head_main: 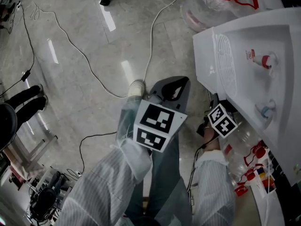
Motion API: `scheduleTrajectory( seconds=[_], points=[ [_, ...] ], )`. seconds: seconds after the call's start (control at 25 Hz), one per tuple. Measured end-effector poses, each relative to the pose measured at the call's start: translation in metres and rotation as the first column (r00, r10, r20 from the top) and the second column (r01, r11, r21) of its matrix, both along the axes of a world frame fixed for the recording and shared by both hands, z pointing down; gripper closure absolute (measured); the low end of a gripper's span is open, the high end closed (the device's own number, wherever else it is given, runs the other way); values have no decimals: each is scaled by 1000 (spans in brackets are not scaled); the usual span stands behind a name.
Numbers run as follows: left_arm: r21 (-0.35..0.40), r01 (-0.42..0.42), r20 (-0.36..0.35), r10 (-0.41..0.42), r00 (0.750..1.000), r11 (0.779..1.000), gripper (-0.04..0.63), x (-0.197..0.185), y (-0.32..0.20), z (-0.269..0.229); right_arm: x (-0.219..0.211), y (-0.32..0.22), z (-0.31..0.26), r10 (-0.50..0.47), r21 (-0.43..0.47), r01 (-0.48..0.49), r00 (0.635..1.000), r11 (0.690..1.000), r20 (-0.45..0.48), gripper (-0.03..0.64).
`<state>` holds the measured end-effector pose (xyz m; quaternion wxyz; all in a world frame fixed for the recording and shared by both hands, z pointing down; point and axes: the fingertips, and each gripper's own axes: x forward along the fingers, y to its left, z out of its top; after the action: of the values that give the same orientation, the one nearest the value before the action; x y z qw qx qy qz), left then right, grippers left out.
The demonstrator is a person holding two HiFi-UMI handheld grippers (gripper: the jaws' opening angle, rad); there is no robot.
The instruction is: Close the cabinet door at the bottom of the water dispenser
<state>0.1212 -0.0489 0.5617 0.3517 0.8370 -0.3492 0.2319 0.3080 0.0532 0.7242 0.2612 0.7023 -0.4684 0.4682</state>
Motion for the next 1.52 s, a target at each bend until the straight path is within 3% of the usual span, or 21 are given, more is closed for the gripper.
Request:
scheduleTrajectory(
  seconds=[0.48, 0.88, 1.04, 1.2, 1.52],
  points=[
    [-4, 4, -3, -4, 1000, 1000, 586, 5, -4, 3, 16, -4, 2, -46, -15, 46, 998, 999, -31, 453],
    [-8, -2, -9, 2, 1000, 1000, 586, 12, -9, 3, 42, -6, 0, -1, -33, -3, 993, 999, -120, 463],
    [-23, 14, -18, -14, 1000, 1000, 586, 14, -11, 6, 43, -5, 2, -81, -38, 78, 991, 996, -110, 463],
    [-21, 5, -18, -5, 1000, 1000, 586, 21, -10, 6, 45, -5, 1, 0, -34, -3, 995, 999, -96, 463],
    [-4, 5, -21, -5, 1000, 1000, 586, 24, -11, -6, 42, -4, 0, -6, -47, 2, 996, 999, -91, 469]
  ],
)
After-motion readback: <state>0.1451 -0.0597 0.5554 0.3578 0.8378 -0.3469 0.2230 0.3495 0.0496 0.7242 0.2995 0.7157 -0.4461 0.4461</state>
